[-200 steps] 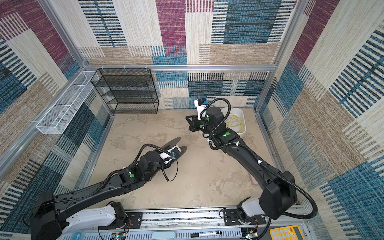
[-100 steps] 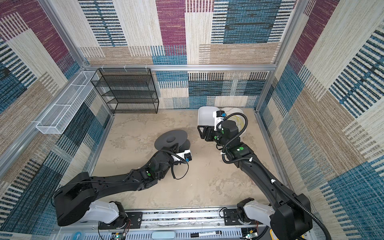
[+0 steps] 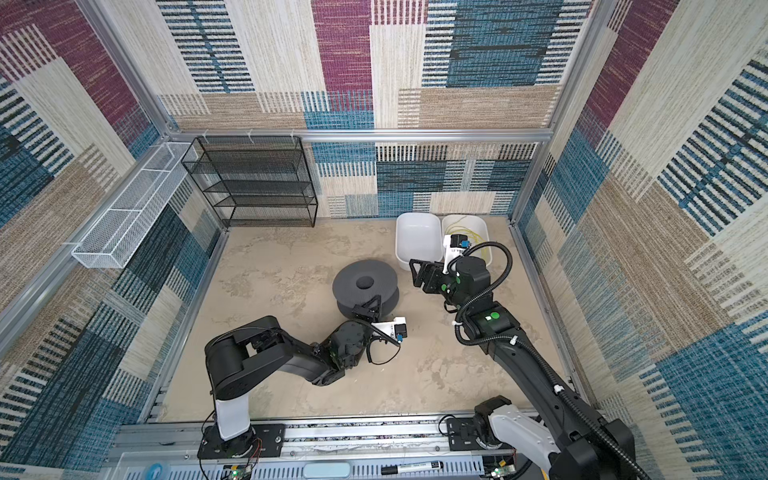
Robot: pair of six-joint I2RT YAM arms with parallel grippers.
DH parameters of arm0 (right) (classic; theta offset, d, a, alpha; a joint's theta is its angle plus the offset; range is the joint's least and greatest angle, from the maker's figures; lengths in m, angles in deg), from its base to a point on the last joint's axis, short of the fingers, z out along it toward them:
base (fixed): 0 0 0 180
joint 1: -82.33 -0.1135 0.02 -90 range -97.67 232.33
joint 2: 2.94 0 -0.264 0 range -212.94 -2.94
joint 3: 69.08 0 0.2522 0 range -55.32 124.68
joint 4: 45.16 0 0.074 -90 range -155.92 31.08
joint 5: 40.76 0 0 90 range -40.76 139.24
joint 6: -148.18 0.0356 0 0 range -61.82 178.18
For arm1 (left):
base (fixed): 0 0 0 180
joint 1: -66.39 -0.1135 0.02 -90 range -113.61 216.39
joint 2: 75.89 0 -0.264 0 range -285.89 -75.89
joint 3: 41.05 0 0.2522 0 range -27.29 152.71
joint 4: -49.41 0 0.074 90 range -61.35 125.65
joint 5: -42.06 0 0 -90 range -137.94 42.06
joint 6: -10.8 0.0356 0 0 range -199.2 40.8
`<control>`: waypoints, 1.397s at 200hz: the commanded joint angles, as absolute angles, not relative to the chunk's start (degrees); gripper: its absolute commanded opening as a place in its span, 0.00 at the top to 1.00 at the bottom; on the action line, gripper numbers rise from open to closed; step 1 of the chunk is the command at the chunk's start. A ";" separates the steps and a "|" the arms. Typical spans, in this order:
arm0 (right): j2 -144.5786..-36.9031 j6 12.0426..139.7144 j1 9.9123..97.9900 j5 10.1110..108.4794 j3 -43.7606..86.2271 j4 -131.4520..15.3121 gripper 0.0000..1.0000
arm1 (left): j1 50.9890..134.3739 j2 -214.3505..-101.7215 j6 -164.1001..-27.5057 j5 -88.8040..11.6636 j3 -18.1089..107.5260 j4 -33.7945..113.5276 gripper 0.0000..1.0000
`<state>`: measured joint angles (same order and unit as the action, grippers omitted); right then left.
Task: Wrap the cables
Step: 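Lower the grey spool flat onto the table with the left gripper, then open the left gripper and release the spool on the table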
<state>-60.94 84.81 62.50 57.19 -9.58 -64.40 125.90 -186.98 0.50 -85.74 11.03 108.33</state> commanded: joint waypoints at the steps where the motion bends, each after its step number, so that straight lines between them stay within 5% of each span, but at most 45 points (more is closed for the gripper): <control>1: -60.58 85.47 62.63 58.16 -9.87 -62.80 0.17 | 127.21 -188.02 0.21 -89.69 10.47 114.96 0.86; 25: -60.94 85.96 62.81 59.10 -9.88 -62.14 0.17 | 129.00 -188.19 -4.13 -90.98 10.34 107.76 0.64; 86: -61.28 85.54 63.24 60.23 -9.06 -63.49 0.15 | 133.58 -183.82 -13.27 -95.52 9.79 93.07 0.32; 106: -61.81 85.21 63.46 60.13 -8.04 -65.13 0.14 | 134.06 -175.79 -27.30 -93.04 10.51 72.89 0.01; 147: -61.28 85.83 64.05 59.66 -8.17 -65.89 0.10 | 136.53 -163.72 -41.41 -89.06 11.35 49.27 0.01; 158: -61.20 85.69 64.10 59.23 -7.61 -66.88 0.00 | 137.70 -158.90 -44.72 -88.10 12.62 42.60 0.01; 220: -55.70 84.43 64.07 55.73 -3.09 -71.18 0.01 | 139.30 -140.86 -71.59 -91.64 30.45 -0.22 0.01; 279: -51.38 88.52 64.06 46.81 -8.94 -67.87 0.01 | 139.26 -130.52 -78.85 -92.45 27.64 1.80 0.01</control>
